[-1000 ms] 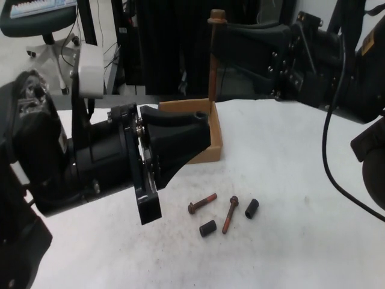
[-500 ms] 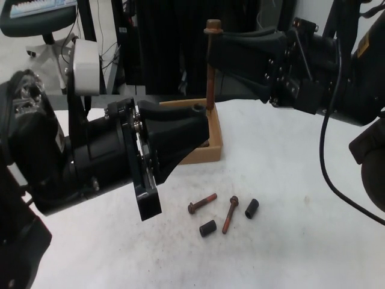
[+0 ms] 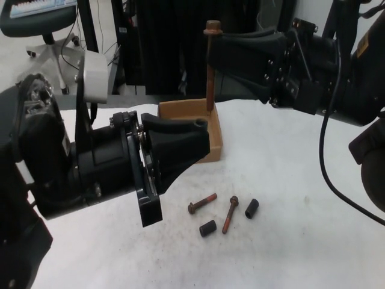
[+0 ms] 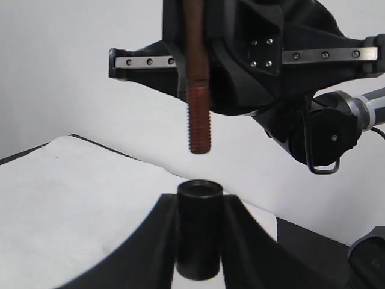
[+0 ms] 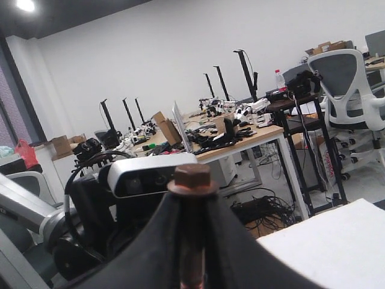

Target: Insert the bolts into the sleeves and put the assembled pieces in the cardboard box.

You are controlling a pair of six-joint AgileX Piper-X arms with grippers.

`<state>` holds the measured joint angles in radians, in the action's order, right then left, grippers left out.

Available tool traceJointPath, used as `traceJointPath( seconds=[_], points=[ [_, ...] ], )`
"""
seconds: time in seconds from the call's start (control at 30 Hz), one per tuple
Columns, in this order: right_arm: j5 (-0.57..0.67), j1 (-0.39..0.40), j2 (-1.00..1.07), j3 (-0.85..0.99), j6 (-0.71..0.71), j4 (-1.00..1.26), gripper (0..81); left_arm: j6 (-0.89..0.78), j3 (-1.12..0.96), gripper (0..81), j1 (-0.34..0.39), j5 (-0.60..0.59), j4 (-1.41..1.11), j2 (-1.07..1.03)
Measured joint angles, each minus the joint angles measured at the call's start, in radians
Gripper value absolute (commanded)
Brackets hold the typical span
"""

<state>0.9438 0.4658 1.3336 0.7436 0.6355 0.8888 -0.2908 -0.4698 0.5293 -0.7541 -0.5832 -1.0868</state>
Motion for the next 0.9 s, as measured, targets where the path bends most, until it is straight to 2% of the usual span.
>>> traceJointPath(
  seconds=[0.47, 0.9],
  points=[
    [-0.005, 0.06, 0.053, 0.0, -0.006, 0.0, 0.8, 0.0, 0.002, 0.3, 0.0, 0.014, 0.014, 0.0],
    [-0.016, 0.057, 0.055, 0.0, -0.017, 0.001, 0.8, 0.0, 0.002, 0.3, -0.034, 0.018, -0.028, 0.0]
  ],
)
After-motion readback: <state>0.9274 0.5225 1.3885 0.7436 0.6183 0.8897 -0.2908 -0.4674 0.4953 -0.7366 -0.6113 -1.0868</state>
